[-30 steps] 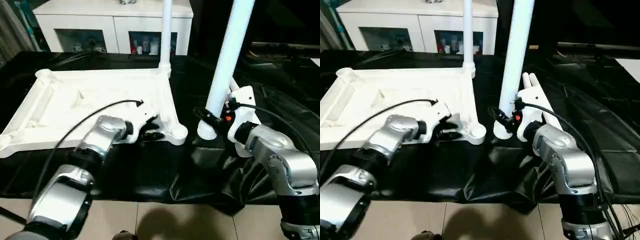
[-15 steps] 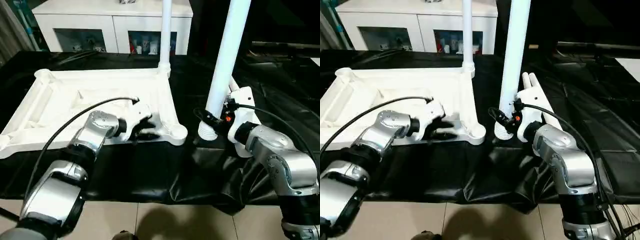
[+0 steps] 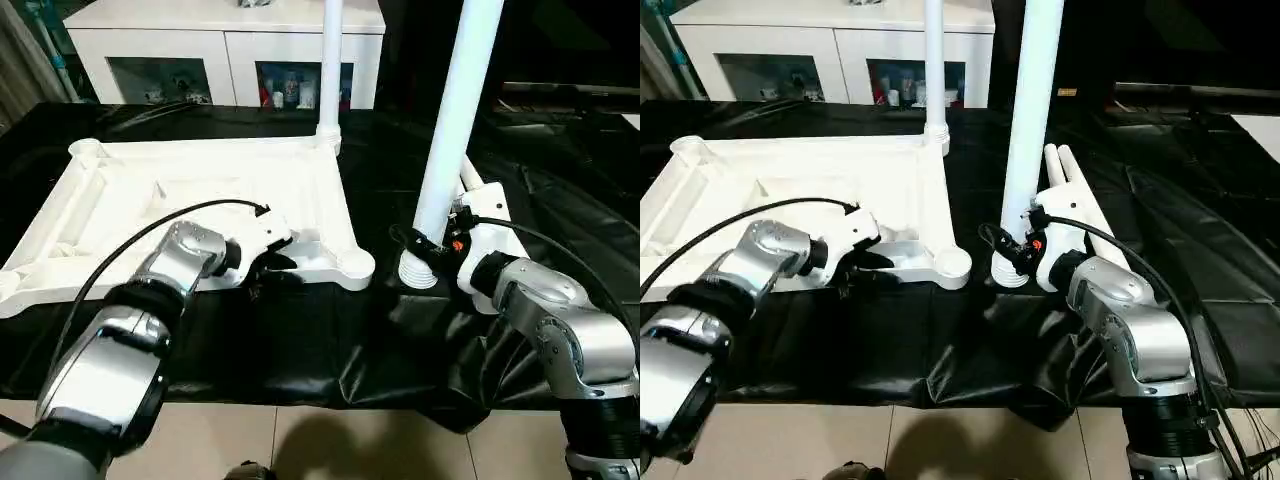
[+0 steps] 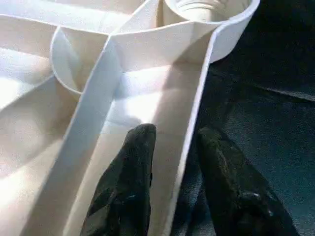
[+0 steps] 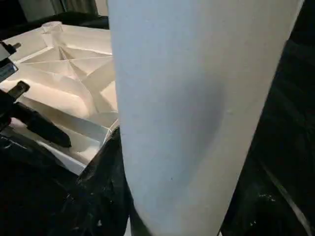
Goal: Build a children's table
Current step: Insert table leg to table base
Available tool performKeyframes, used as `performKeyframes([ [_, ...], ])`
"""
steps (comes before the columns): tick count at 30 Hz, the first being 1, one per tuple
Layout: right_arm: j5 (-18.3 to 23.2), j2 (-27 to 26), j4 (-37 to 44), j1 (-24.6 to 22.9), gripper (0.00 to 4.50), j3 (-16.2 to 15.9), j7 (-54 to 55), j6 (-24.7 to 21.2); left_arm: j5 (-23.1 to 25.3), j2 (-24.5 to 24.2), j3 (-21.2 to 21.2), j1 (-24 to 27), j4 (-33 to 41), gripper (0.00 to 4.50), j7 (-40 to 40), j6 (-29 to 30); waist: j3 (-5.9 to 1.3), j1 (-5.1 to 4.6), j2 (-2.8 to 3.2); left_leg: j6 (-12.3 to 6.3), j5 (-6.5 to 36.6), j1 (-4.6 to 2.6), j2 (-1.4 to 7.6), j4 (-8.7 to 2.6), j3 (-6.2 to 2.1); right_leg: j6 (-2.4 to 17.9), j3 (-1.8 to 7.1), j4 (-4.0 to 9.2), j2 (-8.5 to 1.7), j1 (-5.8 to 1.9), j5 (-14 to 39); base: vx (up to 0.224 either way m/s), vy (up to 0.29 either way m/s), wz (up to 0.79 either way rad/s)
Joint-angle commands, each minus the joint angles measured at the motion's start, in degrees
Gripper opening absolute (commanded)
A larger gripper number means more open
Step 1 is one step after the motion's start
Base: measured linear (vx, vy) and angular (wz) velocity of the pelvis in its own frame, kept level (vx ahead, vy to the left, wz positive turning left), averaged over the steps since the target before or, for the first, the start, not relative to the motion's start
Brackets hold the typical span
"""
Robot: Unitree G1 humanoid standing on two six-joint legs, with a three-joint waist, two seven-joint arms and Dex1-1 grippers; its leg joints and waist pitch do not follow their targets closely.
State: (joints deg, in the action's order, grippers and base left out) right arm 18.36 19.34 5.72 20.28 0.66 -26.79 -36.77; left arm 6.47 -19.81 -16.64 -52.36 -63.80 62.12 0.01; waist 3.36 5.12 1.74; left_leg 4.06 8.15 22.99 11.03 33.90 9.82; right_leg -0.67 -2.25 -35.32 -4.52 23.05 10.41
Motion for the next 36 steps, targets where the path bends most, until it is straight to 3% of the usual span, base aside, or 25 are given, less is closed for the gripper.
performKeyframes([
  [1, 0.01, 0.56, 1.27, 0.3, 1.88, 0.37, -0.27, 0.52, 0.56, -0.05, 0.38, -0.95, -0.86, 1.28, -0.24, -0.75, -4.58, 0.03, 0.22, -0.02, 15.05, -1.84, 1.33, -3.87, -0.38, 14.15, 1.78, 3.86, -3.09, -2.93, 5.27, 0.0, 0.0, 0.0],
  [8, 0.02, 0.63, 1.33, 0.29, 1.88, 0.3, -0.37, 0.59, 1.91, -0.06, -0.43, -2.04, -3.14, 0.66, 0.55, -2.51, -4.57, -0.01, 0.27, 0.06, 15.43, -1.91, 1.41, -3.94, -0.43, 14.11, 1.77, 3.94, -3.12, -2.9, 5.99, 0.0, 0.0, 0.0],
  [13, 0.03, 0.67, 1.34, 0.38, 1.88, 0.35, -0.36, 0.52, 3.6, -0.11, -1.91, -2.71, -4.49, 0.31, 2.29, -4.03, -4.73, -0.02, 0.2, -0.25, 13.73, -1.69, 1.33, -3.82, -0.43, 14.59, 1.77, 3.59, -3.16, -3.2, 3.03, 0.0, 0.0, 0.0],
  [20, 0.04, 0.68, 1.47, 0.3, 1.88, 0.29, -0.39, 0.5, 5.6, 0.16, -3.77, -3.05, -5.22, 0.01, 6.29, -5.02, -4.68, -0.16, 0.24, -0.71, 13.9, -1.84, 1.41, -3.8, -0.36, 15.12, 1.75, 3.71, -3.17, -3.12, 3.59, 0.0, 0.0, 0.0],
  [21, 0.03, 0.66, 1.52, 0.28, 1.88, 0.26, -0.37, 0.5, 6.31, 0.05, -4.54, -2.82, -5.19, 0.0, 7.72, -5.01, -4.69, -0.09, 0.7, -0.55, 13.98, -1.9, 1.43, -3.8, -0.42, 15.25, 1.77, 3.66, -3.21, -3.08, 3.35, 0.0, 0.0, 0.0],
  [23, 0.03, 0.57, 1.66, 0.28, 1.88, 0.21, -0.28, 0.45, 6.61, -0.11, -4.88, -2.63, -5.21, 0.0, 8.8, -4.64, -4.64, -0.18, 0.57, -0.45, 14.37, -1.88, 1.42, -3.83, -0.39, 15.27, 1.78, 3.73, -3.15, -3.09, 3.24, 0.0, 0.0, 0.0],
  [29, 1.01, -0.01, 3.01, 0.04, 1.88, 0.42, 0.03, -0.85, 3.99, 0.32, -3.23, -0.54, -1.18, 0.0, 9.43, 1.75, -4.61, -0.04, 0.66, -0.42, 15.29, -1.99, 1.48, -3.87, -0.37, 15.12, 1.81, 3.88, -3.26, -3.01, 5.95, 0.0, 0.0, 0.0],
  [33, 2.78, -0.68, 3.85, 0.13, 1.88, -0.26, -1.01, -3.05, 1.87, 0.74, -1.37, 2.99, 6.49, 0.0, 8.2, 6.33, -4.67, 0.04, -0.21, -1.5, 13.92, -1.83, 1.6, -3.84, -0.22, 15.47, 1.8, 3.78, -3.24, -2.96, 5.06, 0.0, 0.0, 0.0],
  [36, 2.74, -1.65, 2.35, 0.56, 1.88, -1.06, -1.01, -3.31, 1.06, 1.29, -0.36, 4.71, 9.86, 0.0, 6.79, 9.0, -4.54, 0.09, 0.02, -1.54, 14.0, -1.79, 1.58, -3.89, -0.24, 14.93, 1.76, 3.87, -3.27, -2.79, 7.04, 0.0, 0.0, 0.0],
])
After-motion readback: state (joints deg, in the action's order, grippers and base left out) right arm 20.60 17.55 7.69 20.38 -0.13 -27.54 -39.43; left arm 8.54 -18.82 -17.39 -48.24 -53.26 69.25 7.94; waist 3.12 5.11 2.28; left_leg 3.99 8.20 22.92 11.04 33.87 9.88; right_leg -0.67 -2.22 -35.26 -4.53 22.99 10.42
